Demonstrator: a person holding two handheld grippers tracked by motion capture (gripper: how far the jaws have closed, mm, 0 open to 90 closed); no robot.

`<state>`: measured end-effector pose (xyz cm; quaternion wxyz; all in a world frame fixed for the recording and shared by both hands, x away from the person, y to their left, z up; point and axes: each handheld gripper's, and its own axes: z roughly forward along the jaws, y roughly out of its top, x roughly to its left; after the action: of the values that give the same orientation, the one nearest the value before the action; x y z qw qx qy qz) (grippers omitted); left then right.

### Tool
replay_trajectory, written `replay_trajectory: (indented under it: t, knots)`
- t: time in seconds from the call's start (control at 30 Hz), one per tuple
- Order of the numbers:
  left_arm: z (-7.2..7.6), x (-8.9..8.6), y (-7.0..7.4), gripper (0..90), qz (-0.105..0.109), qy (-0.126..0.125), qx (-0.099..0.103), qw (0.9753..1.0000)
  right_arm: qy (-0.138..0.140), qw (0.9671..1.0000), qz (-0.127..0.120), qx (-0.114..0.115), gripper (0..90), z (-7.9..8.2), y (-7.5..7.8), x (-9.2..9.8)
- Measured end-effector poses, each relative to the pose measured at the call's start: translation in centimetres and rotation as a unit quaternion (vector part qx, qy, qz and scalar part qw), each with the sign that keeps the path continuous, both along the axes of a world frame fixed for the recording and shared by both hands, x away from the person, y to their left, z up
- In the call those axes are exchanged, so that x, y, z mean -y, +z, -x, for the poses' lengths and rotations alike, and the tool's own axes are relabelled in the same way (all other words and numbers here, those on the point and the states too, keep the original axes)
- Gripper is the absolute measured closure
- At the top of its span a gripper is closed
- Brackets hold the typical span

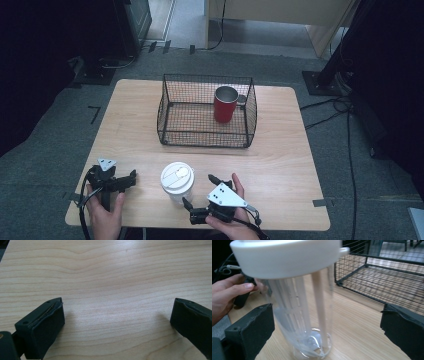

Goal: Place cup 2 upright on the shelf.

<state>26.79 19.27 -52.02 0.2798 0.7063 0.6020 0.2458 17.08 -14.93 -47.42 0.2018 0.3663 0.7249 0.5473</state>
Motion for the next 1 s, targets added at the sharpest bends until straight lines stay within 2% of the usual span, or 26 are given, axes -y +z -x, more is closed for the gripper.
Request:
replay_trajectory:
  t: [0.13,0.37,0.87,1.0]
  knots:
    - [0.0,0.0,0.0,0.0,0.000,0.000,0.000,1.0000,0.011,0.9999,-0.001,0.000,0.0,-0.3,0.0,-1.5]
    - [0.0,0.0,0.0,0.0,0.000,0.000,0.000,1.0000,0.011,0.9999,0.008,0.008,0.0,-0.9,-0.2,-3.2]
    - [0.0,0.0,0.0,0.0,0.000,0.000,0.000,1.0000,0.006,0.9997,0.011,0.019,0.6,-1.8,-0.2,-4.4]
    - [0.0,0.0,0.0,0.0,0.000,0.000,0.000,1.0000,0.001,0.9997,0.010,0.023,4.4,-2.0,-0.3,-4.9]
